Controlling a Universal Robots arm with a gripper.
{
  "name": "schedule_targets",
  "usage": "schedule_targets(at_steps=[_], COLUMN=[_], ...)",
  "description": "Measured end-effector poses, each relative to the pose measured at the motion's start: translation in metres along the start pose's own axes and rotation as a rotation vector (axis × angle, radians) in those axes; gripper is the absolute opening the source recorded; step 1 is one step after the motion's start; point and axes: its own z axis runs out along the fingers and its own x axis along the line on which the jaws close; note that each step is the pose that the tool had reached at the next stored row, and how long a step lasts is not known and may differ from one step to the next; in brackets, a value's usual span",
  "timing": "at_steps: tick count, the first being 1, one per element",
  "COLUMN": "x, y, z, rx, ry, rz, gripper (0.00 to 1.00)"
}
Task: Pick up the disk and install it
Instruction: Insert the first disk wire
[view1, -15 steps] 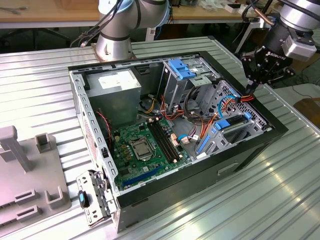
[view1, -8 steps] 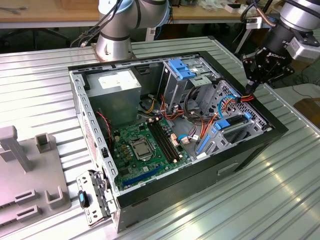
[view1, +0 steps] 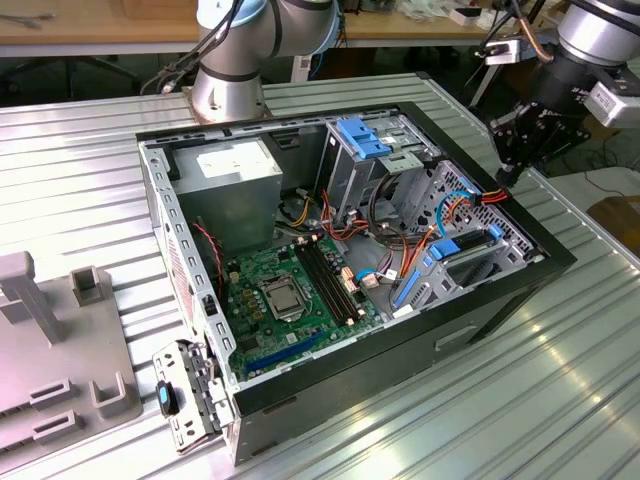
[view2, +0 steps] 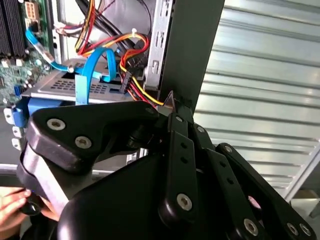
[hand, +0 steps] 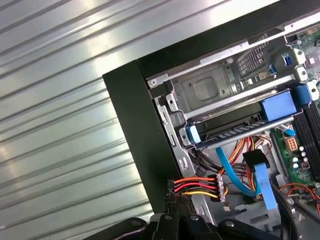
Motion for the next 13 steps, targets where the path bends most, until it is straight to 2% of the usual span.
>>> schedule_targets(at_steps=[1, 3, 6, 7, 10, 11, 13], x=[0.0, 0.0, 0.0001, 0.0001, 0.0001, 0.0002, 0.0002], y=[0.0, 0.0001, 0.0003, 0.0004, 0.0005, 0.0007, 0.0008], z=[0.0, 0.0001, 0.0, 0.0, 0.0001, 0.0001, 0.0002], rx=[-0.0111, -0.0205, -0.0209, -0.0213, -0.0248, -0.0269, -0.0298], ry=[0.0064, 0.0105, 0.0108, 0.011, 0.0122, 0.013, 0.014], rz=[-0.005, -0.017, -0.024, -0.025, -0.028, -0.03, -0.032], gripper=[0.11, 0.11, 0.11, 0.18, 0.19, 0.25, 0.25])
